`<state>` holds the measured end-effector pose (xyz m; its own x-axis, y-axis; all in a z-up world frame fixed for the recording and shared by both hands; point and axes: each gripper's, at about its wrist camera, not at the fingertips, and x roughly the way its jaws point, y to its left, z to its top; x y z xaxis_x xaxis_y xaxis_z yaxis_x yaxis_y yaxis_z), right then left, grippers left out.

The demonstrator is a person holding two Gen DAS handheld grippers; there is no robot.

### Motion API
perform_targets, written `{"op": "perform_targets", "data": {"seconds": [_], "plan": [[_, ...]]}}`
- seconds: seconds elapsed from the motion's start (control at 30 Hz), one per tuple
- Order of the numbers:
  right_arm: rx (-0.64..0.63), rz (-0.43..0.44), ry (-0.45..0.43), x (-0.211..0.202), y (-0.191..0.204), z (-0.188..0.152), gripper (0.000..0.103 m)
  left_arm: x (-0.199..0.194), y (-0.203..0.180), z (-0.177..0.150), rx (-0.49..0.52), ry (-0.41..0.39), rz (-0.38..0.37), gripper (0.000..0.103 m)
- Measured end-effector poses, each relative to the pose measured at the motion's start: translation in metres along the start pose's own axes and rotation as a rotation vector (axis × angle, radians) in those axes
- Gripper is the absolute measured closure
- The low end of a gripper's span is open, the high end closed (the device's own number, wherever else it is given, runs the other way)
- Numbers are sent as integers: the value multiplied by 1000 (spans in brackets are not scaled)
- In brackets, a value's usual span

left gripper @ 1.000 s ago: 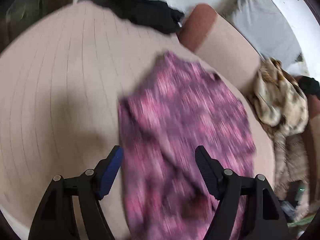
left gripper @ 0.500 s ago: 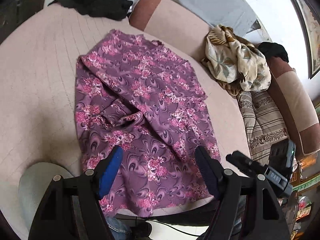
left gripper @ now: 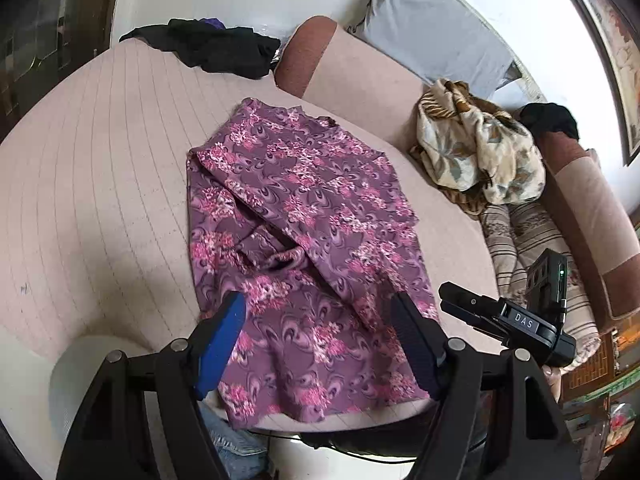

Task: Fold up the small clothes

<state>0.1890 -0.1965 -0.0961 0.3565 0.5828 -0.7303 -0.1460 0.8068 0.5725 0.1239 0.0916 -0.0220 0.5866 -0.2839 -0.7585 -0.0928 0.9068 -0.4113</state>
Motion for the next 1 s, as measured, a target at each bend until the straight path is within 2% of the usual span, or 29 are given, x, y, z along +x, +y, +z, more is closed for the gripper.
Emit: {"op": "perform_targets", "data": {"seconds": [0.1,0.27,0.33,0.4,0.43,0.53,0.6,0.7,0.73,0.77,0.8,0.83,0.87,0.9,0.97,1.0], "plan": [[-3,-26,43,17,-8,14,23,24,-5,18,29,27,13,29],[8,-81,102,58,-40,38,24,92,-10,41,86,86,42,29],[15,-89,116,72,-48,38,42,121,-9,44,101,100,42,29],[-4,-76,163,85,-44,35,50,149,-3,42,92,111,37,30],[-33,-84,174,88,-38,34,50,158,1,39,83,114,30,33],[-113,-206,183,99,-31,33,51,181,22,28,1,156,-1,49],[-100,-280,161,98,-41,35,51,179,27,29,-13,159,-19,50],[-69,-230,165,91,-50,39,50,171,27,31,-8,126,-25,50],[-81,-205,188,95,-49,37,50,175,25,29,7,146,-22,54],[-98,-198,208,101,-46,34,50,181,22,26,30,177,-7,68],[-121,-210,225,107,-41,31,51,188,20,23,53,214,20,75],[-173,-256,234,113,-34,27,57,193,20,20,68,240,37,90],[-215,-292,228,114,-27,26,67,194,20,17,85,246,41,93],[-216,-280,228,112,-24,26,92,190,21,15,98,222,40,94],[-163,-142,208,94,-22,36,91,185,22,13,123,209,25,94],[-156,-128,183,85,-19,41,91,184,23,13,121,209,21,94]]}}
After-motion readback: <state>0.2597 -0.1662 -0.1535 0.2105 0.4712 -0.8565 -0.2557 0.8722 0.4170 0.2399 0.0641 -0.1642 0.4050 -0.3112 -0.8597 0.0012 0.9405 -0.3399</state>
